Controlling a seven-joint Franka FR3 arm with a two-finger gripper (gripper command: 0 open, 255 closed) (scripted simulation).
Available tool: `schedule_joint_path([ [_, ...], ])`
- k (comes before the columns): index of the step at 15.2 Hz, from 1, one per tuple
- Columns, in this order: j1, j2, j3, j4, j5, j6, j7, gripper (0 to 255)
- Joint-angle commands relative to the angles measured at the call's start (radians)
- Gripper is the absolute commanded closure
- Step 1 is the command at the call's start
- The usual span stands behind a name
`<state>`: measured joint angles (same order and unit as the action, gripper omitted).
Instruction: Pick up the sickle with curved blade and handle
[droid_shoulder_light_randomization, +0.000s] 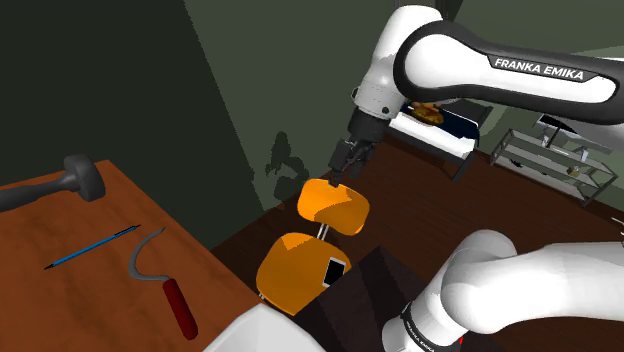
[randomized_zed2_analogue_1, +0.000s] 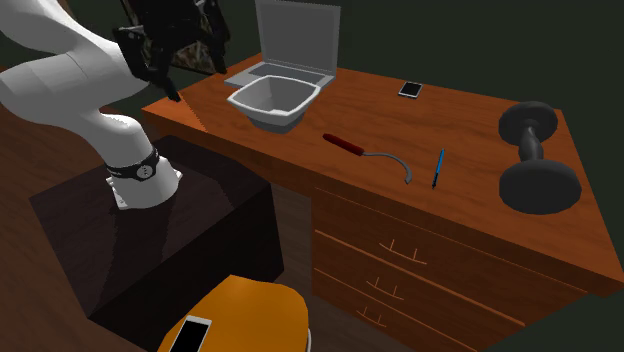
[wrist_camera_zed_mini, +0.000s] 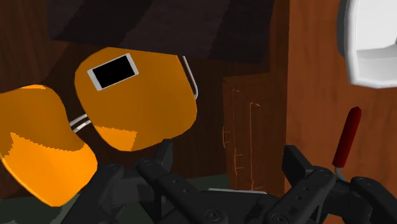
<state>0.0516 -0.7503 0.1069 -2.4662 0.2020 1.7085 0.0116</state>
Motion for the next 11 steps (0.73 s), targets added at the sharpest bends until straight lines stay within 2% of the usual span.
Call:
schedule_joint_path([
  [1, 0.014, 0.025, 0.049, -0.018, 0.025, 0.053, 0.046, 0],
  [6, 0.039, 0.138, 0.165, -0.014, 0.064, 0.184, 0.154, 0],
  [11, 0.046, 0.286, 0.282, 0.025, 0.069, 0.312, 0.27, 0],
])
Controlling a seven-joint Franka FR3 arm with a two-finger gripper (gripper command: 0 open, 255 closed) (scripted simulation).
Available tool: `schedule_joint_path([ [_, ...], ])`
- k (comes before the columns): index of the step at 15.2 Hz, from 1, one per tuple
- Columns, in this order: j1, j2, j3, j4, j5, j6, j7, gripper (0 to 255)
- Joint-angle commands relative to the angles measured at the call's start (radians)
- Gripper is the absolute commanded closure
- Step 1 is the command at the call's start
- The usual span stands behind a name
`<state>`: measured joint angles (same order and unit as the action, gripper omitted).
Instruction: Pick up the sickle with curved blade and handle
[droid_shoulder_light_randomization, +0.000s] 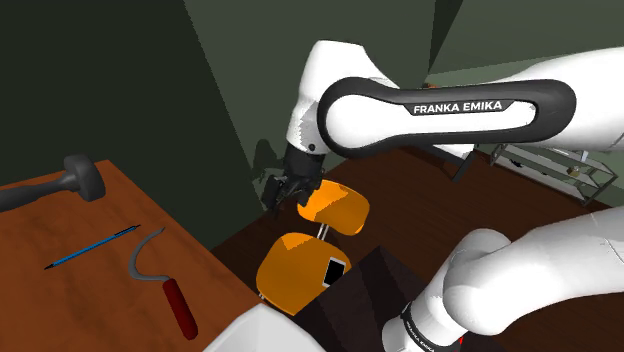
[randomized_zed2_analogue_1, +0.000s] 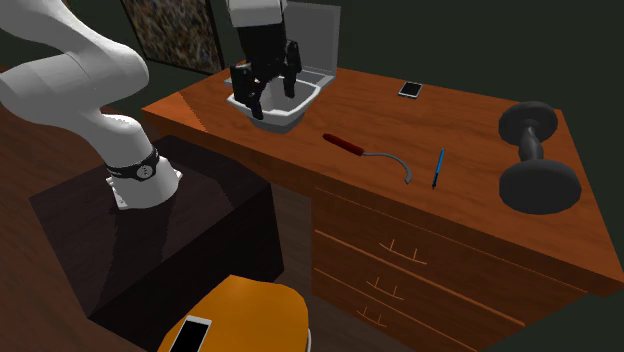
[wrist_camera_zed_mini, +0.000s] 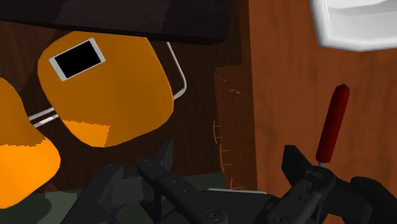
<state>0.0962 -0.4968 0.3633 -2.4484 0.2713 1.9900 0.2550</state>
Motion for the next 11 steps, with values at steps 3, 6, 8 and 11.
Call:
schedule_joint_path([
  [3, -0.003, 0.137, 0.094, 0.047, -0.023, 0.103, 0.106, 0],
  [6, -0.013, 0.253, 0.16, 0.099, -0.072, 0.168, 0.198, 0],
  [8, -0.018, 0.336, 0.201, 0.14, -0.122, 0.206, 0.267, 0],
  [11, -0.016, 0.471, 0.246, 0.213, -0.224, 0.249, 0.386, 0],
])
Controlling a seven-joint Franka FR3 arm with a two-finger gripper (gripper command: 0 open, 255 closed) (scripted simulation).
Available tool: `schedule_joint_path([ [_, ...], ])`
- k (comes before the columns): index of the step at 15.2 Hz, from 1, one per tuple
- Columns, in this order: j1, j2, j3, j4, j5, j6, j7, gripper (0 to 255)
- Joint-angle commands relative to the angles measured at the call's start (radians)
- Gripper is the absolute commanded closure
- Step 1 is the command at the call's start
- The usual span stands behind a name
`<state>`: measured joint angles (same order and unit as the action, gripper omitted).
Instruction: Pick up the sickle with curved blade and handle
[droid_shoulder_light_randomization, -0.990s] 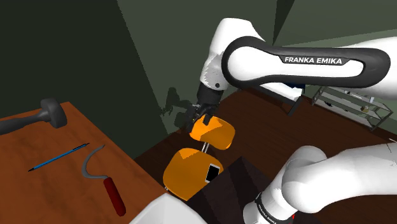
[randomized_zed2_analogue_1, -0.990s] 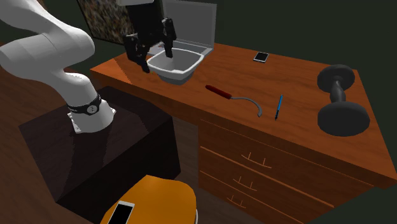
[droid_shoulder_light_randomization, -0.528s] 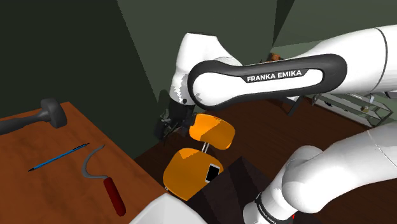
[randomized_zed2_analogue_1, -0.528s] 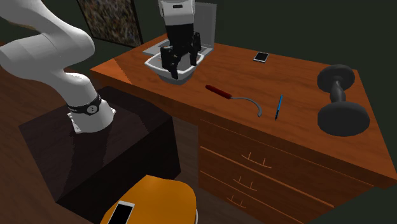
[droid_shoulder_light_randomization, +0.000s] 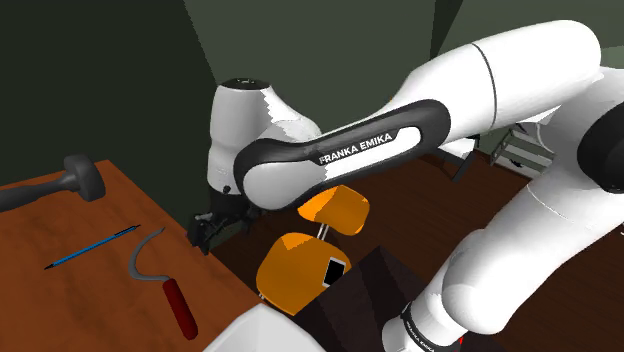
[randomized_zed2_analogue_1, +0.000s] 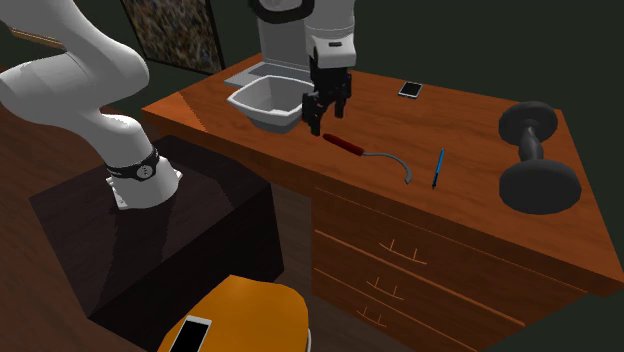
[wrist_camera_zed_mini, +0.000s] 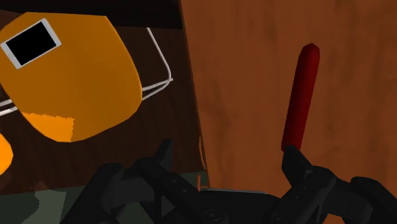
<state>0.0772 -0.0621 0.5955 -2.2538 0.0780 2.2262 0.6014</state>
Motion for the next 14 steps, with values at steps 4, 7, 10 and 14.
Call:
schedule_joint_path([
  [4, 0.044, 0.226, 0.03, 0.137, -0.195, 0.039, 0.204, 0],
  [7, 0.107, 0.364, 0.007, 0.243, -0.305, 0.035, 0.309, 0],
  [10, 0.173, 0.478, -0.026, 0.347, -0.38, 0.021, 0.379, 0],
  [14, 0.185, 0.511, -0.042, 0.336, -0.405, 0.061, 0.395, 0],
])
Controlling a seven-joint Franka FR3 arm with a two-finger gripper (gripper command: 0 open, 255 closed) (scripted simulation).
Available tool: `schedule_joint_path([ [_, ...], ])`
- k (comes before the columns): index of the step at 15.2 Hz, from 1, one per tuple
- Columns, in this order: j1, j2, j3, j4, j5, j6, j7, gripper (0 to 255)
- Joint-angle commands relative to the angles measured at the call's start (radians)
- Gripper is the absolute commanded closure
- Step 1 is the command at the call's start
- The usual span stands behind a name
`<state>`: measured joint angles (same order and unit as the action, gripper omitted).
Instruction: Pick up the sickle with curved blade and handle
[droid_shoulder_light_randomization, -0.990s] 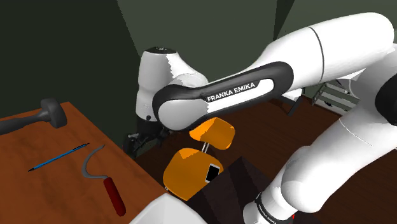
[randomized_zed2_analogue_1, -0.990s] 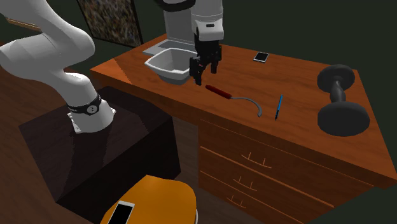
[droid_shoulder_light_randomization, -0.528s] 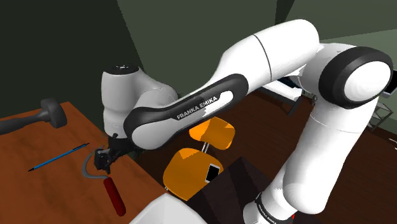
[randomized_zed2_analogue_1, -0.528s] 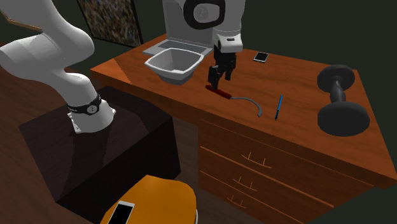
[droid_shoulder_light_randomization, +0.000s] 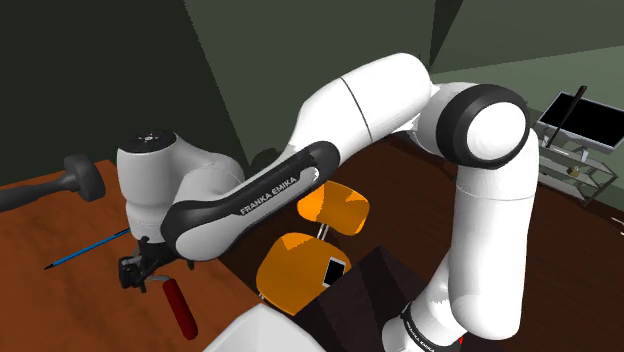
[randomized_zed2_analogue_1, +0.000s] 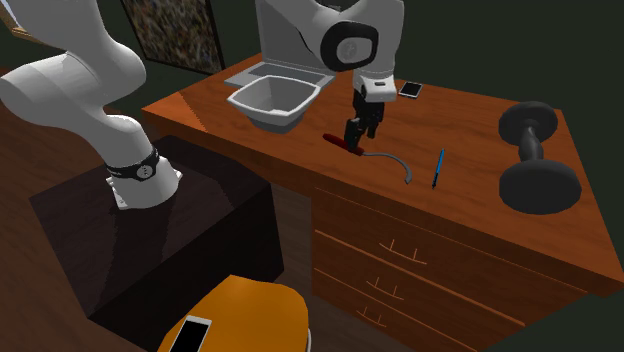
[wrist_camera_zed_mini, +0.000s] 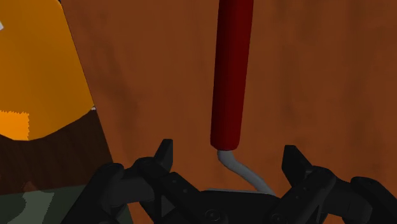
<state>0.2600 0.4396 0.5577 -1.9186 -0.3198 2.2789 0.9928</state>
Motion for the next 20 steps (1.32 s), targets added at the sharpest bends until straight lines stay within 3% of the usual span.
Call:
schedule_joint_path([
  [1, 0.006, 0.018, -0.009, -0.001, -0.013, 0.017, 0.007, 0],
  [5, 0.014, 0.041, -0.02, -0.006, -0.03, 0.042, 0.018, 0],
  [6, 0.014, 0.042, -0.02, -0.005, -0.031, 0.042, 0.018, 255],
  [15, 0.014, 0.041, -0.02, -0.006, -0.03, 0.042, 0.018, 255],
  [20, -0.002, -0.003, 0.001, 0.004, 0.002, -0.006, -0.003, 255],
])
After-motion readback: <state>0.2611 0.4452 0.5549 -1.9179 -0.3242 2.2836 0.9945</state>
